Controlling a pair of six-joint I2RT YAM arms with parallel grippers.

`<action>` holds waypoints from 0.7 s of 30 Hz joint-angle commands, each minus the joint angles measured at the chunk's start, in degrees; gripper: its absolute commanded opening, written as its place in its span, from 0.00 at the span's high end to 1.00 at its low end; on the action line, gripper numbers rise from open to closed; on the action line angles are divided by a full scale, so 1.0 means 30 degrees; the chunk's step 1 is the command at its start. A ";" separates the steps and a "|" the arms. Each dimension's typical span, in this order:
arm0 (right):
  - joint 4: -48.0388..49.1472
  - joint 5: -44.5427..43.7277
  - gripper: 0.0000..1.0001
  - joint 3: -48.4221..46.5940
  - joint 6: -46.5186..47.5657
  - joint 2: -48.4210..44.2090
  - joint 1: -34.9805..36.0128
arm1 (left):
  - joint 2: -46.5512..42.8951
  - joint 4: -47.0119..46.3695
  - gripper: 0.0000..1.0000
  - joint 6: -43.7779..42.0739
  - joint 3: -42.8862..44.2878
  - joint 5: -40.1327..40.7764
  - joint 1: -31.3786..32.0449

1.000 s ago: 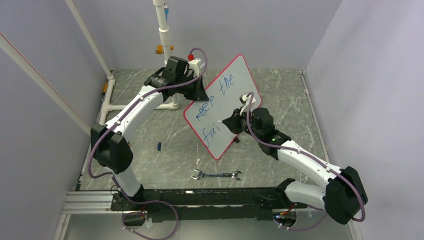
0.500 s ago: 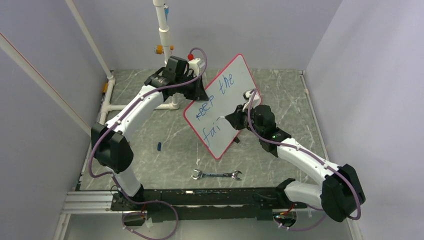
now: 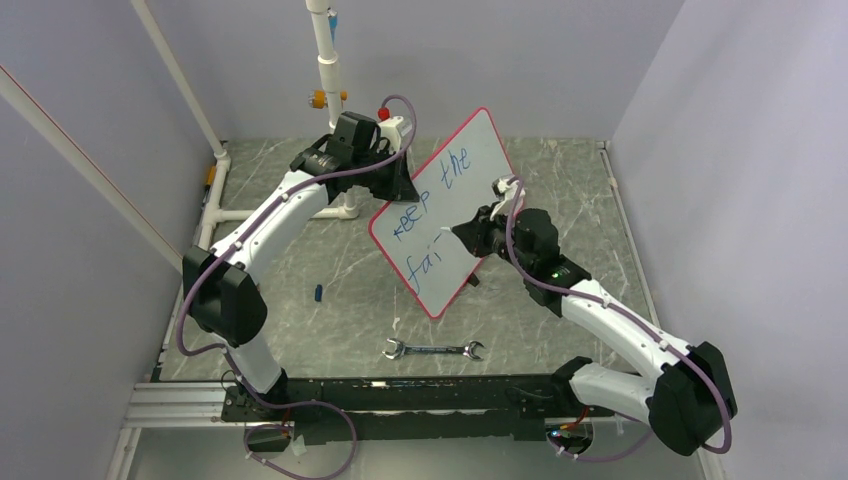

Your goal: Write a sentence on the whiteboard

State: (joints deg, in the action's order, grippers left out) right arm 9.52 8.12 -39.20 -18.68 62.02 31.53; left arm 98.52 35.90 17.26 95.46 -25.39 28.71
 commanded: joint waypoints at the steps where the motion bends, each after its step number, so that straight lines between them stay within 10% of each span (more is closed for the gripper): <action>1: 0.0908 0.0559 1.00 -0.1135 -0.0378 0.0168 -0.0019 | 0.0558 0.0810 1.00 -0.2416 0.0143 0.1986 0.0272; 21: 0.1338 0.1325 1.00 -0.0541 -0.0468 0.1647 -0.0022 | 0.0625 0.0893 1.00 -0.2480 0.0172 0.2134 0.0340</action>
State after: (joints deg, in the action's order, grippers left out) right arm 11.03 10.55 -42.26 -19.73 67.16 31.42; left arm 98.63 36.10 17.21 95.50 -24.97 28.71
